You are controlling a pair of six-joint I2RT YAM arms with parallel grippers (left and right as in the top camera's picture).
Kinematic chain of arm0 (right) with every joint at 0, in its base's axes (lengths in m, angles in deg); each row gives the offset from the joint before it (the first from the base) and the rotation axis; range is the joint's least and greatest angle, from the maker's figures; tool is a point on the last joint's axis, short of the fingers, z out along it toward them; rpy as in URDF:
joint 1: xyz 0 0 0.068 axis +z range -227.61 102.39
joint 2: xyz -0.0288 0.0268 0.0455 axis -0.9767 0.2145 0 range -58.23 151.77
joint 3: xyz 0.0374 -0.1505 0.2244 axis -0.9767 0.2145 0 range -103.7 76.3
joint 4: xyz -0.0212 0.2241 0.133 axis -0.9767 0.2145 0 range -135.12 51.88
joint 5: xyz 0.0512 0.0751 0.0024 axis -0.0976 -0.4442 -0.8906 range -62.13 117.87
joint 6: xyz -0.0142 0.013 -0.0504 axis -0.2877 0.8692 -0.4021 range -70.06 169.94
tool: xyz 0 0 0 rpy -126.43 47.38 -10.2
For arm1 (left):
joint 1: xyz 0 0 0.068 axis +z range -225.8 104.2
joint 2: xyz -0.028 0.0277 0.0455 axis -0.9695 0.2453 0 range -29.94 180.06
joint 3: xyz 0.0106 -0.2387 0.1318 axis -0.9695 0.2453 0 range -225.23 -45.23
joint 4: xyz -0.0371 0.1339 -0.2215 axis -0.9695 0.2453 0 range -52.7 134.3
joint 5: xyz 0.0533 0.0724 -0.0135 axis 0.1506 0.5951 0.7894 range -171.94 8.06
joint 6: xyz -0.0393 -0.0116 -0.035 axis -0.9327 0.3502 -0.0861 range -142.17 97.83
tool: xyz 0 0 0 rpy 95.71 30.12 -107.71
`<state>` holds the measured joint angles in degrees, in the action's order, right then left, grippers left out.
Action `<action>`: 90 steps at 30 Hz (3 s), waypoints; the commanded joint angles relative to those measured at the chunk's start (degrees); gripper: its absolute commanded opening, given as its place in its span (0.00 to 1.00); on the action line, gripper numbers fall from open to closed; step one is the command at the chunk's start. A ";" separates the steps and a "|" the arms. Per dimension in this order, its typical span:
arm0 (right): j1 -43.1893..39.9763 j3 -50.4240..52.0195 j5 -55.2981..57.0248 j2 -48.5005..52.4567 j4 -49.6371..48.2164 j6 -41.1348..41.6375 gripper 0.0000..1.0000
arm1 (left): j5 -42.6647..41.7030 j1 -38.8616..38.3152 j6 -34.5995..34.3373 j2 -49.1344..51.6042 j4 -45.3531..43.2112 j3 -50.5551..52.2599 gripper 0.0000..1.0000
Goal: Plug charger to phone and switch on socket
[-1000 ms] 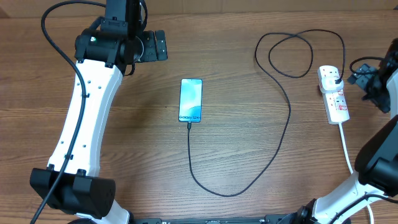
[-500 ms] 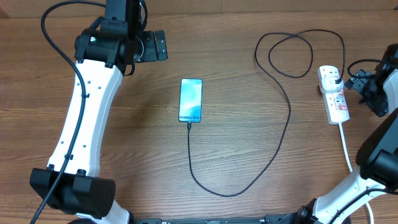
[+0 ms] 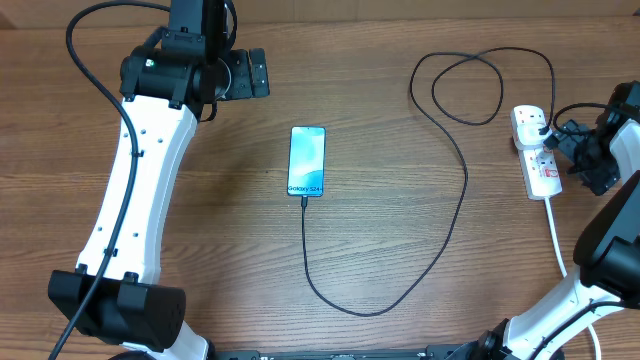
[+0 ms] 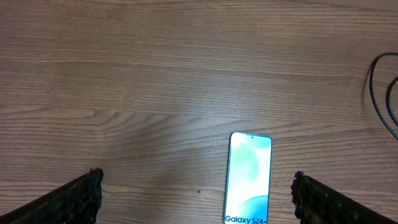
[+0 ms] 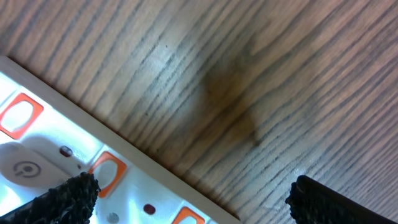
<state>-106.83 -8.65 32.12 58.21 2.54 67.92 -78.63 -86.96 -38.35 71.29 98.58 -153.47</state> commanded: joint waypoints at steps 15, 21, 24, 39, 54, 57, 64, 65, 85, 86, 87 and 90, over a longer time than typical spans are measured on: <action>-0.15 0.35 -0.39 3.23 -1.57 1.73 1.00 | 0.90 0.31 -0.57 -0.09 -0.02 0.20 1.00; -0.07 0.35 -2.01 3.23 -1.42 1.44 1.00 | 0.90 0.31 -0.57 -0.09 -0.02 0.20 1.00; -0.07 0.35 -2.71 3.23 -1.09 0.85 1.00 | 0.90 0.31 -0.57 -0.09 -0.02 0.20 1.00; -0.04 0.35 -5.51 3.23 -0.44 -0.52 1.00 | 0.92 0.31 -0.57 -0.09 0.00 0.20 1.00; 0.00 0.35 -6.93 3.23 -0.11 -1.84 1.00 | 0.90 0.31 -0.57 -0.09 -0.02 0.20 1.00; 0.00 0.35 -6.95 3.23 0.20 -1.86 1.00 | 0.90 0.31 -0.57 -0.09 -0.02 0.20 1.00; 1.01 0.35 -6.93 3.23 0.22 -3.30 0.99 | 0.90 0.31 -0.57 -0.09 -0.02 0.20 1.00; 1.20 0.35 -6.93 3.23 0.20 -3.30 0.99 | 0.90 0.31 -0.57 -0.09 -0.02 0.20 1.00; 1.86 0.35 -6.99 3.23 0.22 -3.52 0.99 | 0.90 0.31 -0.57 -0.09 -0.02 0.20 1.00; 1.86 0.35 -7.10 3.23 0.26 -3.52 0.99 | 0.90 0.31 -0.57 -0.09 -0.02 0.20 1.00; 1.86 0.35 -7.41 3.23 0.26 -3.63 0.99 | 0.90 0.31 -0.57 -0.09 -0.02 0.20 1.00; 1.90 0.35 -9.55 3.23 0.00 -5.33 0.99 | 0.90 0.31 -0.57 -0.09 -0.02 0.20 1.00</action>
<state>-107.59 -8.89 28.58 60.16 1.40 65.88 -78.63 -86.96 -38.35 71.29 98.58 -153.47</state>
